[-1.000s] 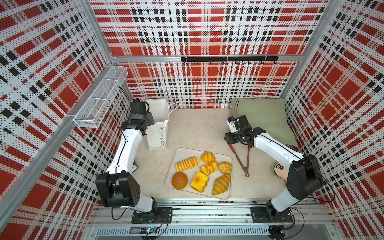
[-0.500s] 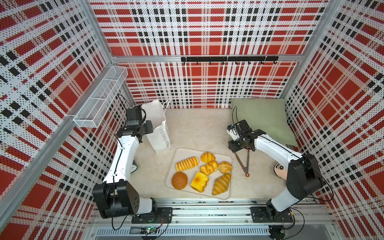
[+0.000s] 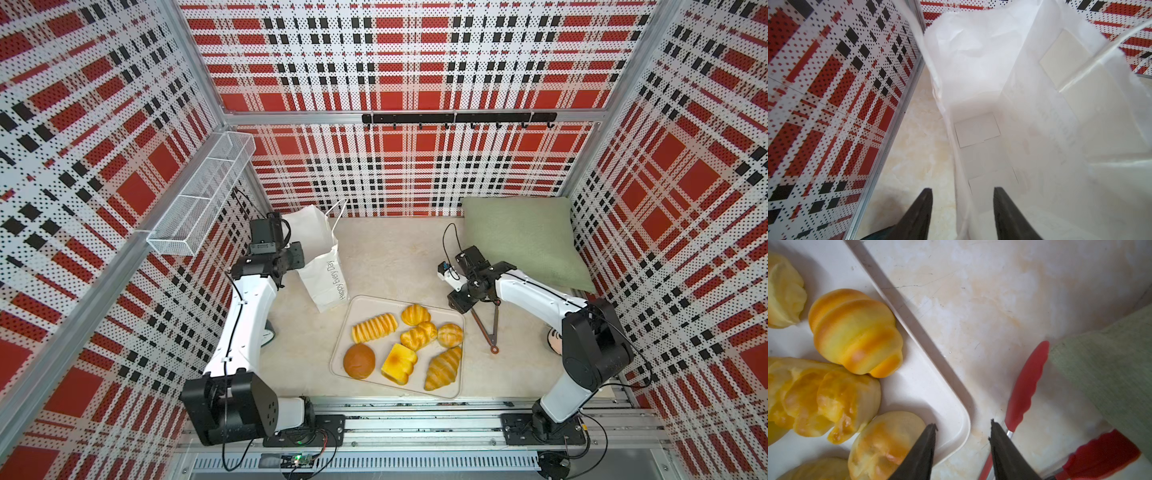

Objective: Pack bread into a paper bag
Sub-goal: Move the paper bag to the center of the board, then adjust the plate at the center of the board.

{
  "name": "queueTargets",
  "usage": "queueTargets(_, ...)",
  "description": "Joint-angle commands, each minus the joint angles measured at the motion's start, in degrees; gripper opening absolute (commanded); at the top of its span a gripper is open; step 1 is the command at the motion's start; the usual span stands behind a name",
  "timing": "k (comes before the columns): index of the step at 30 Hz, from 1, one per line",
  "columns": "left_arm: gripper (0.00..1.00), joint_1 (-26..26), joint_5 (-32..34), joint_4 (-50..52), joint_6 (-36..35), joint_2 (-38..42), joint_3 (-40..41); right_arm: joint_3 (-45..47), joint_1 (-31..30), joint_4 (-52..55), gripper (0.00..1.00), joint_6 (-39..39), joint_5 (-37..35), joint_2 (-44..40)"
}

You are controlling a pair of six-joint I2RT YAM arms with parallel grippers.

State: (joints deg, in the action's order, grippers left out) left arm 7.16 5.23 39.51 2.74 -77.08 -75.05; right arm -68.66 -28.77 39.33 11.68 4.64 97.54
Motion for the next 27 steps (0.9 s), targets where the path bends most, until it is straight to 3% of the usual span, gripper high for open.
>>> queueTargets(1,0.49,0.99,1.13,0.83,0.25,1.75,-1.16,-1.35,-1.42,-0.13,0.45,3.26,-2.04,3.15)
queueTargets(4,0.44,1.75,1.65,0.84,0.17,2.53,-0.64,-1.31,-1.85,-1.80,0.43,4.08,-1.07,4.39)
queueTargets(20,0.48,2.41,1.23,0.32,0.38,3.94,0.43,-1.47,-3.53,-4.76,0.41,6.60,-1.04,8.77)
queueTargets(27,0.48,2.42,0.46,0.04,0.51,4.26,0.60,-1.71,-4.01,-4.40,0.35,6.68,-0.56,9.91)
